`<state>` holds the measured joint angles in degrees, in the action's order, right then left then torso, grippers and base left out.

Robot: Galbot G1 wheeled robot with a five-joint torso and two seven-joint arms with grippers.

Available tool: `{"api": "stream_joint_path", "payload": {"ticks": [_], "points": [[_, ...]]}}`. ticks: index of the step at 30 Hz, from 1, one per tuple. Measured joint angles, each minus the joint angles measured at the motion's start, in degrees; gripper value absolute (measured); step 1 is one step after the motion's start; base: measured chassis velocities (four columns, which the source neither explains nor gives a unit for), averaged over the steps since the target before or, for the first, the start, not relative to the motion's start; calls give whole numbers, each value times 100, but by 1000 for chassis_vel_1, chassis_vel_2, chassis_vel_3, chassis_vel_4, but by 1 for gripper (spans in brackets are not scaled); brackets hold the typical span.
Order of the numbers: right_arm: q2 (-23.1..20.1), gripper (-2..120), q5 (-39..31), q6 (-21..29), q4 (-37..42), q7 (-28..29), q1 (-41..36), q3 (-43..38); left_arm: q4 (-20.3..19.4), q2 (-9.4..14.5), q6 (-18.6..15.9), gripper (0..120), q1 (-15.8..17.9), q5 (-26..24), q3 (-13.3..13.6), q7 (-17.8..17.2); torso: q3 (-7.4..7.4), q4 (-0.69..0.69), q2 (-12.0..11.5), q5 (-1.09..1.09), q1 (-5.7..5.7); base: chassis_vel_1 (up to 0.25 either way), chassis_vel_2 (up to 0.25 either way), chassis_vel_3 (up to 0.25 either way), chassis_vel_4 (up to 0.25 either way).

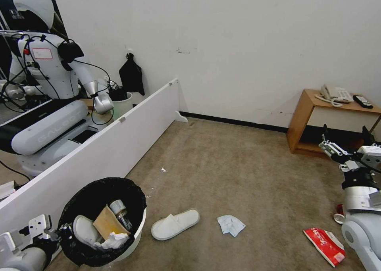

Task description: Pick up the trash bin, then pick up the garbage from the floor and place it into the trash bin.

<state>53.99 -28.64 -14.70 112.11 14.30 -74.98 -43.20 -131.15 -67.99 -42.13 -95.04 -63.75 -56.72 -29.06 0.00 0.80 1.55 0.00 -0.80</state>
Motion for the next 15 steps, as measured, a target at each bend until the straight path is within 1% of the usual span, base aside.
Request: {"api": "stream_joint_path", "payload": {"ticks": [15], "points": [[12,100,11,2,-54,3,0,-7,5,-11,0,2,18,6,1,5,0,0,0,0,0,0,0,0,0]]}}
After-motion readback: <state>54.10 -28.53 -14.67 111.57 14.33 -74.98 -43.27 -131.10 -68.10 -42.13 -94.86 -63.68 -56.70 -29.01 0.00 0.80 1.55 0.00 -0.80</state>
